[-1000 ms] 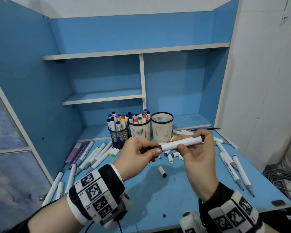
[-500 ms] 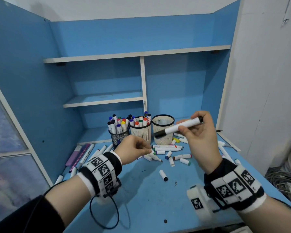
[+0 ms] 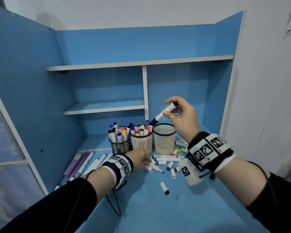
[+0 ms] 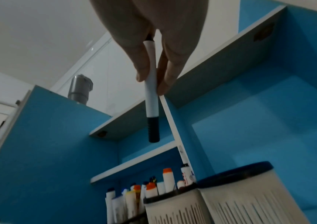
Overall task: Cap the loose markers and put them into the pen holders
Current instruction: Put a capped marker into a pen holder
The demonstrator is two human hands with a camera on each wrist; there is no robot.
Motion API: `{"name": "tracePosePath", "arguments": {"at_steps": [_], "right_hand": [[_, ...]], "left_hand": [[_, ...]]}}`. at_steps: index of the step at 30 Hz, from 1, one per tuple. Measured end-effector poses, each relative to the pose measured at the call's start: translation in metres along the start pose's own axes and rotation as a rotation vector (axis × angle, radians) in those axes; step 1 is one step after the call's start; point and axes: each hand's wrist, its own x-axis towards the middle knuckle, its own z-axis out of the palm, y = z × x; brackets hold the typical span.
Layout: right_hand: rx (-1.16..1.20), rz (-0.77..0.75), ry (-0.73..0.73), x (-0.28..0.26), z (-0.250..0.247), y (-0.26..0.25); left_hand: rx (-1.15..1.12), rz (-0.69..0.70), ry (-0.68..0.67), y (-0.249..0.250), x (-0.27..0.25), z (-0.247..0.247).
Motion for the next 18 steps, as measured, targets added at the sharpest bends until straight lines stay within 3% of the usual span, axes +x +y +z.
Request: {"name": "tracePosePath", "arguments": {"at_steps": [4, 10, 18], "right_hand": [[-0.050, 0.038, -0.044, 0.002, 0.015, 0.013], [-0.079, 0.094, -0.089, -0.004, 0.033, 0.031], [-0.119, 0.099, -0.102, -0.003, 0.047, 0.050]], "left_hand": [[0.134, -0.003, -0.035, 0.006, 0.009, -0.003], [0.309, -0.029, -0.197, 0.013, 0.011, -0.012], [0.255, -0.058, -0.089, 0.003, 0.008, -0.009]]}}
